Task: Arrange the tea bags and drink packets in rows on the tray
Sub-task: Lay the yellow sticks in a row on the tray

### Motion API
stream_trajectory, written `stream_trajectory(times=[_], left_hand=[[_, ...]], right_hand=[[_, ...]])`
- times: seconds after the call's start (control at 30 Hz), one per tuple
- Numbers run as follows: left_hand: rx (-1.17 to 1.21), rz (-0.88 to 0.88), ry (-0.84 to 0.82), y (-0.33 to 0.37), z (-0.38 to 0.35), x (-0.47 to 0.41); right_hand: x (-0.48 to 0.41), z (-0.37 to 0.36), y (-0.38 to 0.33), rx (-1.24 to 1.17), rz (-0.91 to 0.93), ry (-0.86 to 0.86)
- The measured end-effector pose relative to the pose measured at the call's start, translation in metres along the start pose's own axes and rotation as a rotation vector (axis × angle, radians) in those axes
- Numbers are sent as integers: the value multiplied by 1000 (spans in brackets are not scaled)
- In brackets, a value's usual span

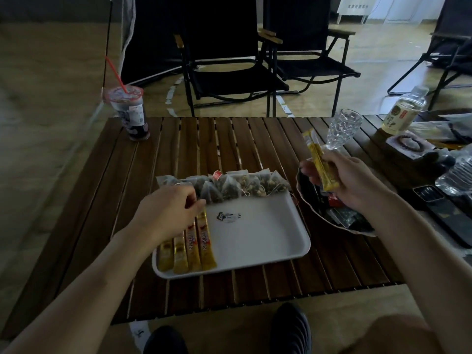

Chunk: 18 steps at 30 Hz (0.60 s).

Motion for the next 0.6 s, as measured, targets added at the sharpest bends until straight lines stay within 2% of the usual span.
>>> stream_trajectory(times=[0.07, 0.2, 0.4, 0.6], left_hand=[[22, 25, -8, -10, 6, 5], [64, 85, -4, -29, 13, 11], [12, 213, 11, -53, 19, 14], [28, 323, -64, -74, 15, 17]], right_hand=[[6, -24, 2, 19, -36, -72], [18, -66, 14, 250, -60, -213], [32, -118, 50, 809, -102, -366], [48, -172, 77, 876, -112, -406]])
Point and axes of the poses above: each hand's wrist, its own x-axis away from the middle knuckle, its own z-axis out of the back of the hand, y = z × x, the point moved 4 cm from there along -x, towards the middle knuckle, and after that the axes turned 3 degrees about -z, right-handed, at the moved point
